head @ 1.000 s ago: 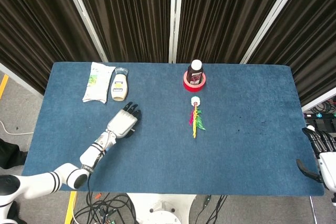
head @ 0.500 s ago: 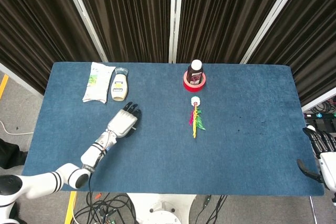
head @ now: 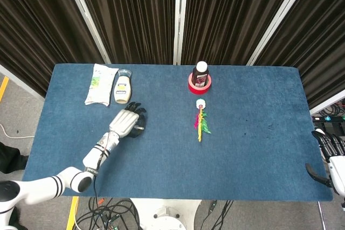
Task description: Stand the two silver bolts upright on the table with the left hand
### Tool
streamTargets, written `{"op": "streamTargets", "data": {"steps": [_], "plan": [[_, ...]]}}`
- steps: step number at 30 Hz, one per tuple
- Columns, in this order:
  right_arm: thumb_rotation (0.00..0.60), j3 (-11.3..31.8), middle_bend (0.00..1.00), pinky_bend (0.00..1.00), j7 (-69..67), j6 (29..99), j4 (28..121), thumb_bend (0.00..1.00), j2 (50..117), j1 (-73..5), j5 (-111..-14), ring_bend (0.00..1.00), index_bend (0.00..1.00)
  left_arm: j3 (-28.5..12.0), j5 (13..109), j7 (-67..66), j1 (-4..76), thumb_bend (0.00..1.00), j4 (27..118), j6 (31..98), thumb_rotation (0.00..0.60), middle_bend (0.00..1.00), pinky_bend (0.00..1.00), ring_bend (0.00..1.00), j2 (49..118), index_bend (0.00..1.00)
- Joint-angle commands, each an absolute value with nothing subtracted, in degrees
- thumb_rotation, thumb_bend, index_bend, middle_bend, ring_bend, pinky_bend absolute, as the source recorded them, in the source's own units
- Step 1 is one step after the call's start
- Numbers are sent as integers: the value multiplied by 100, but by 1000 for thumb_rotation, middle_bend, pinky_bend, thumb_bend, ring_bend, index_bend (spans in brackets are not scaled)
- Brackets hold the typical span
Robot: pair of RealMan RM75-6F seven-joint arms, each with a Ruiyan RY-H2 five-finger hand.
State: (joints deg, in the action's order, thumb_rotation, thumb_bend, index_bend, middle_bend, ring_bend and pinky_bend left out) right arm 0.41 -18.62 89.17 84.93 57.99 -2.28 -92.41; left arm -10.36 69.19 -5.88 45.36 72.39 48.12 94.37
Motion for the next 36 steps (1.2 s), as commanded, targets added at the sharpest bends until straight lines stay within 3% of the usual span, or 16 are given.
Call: {"op": "streamTargets", "data": {"steps": [1,22,36], "plan": [[600,40,99,0,-1860,8918,8495,231,5798,-226,-9244,0,40,-1126,6830,-380,4508,366,7276,4773,600,199,0,35,9393,540],[600,48,99,0,-1834,8927,8532,227,5777,-219,-9253,0,40,-1323,6306,262,4415,354,6974,4540,600,200,0,35,9457,501],[600,44,99,0,-1801,8966,8571,227,5760,-201,-9281,0,40,-1212,6452,318,4340,366,7015,4598,600,199,0,35,9371,436]]}}
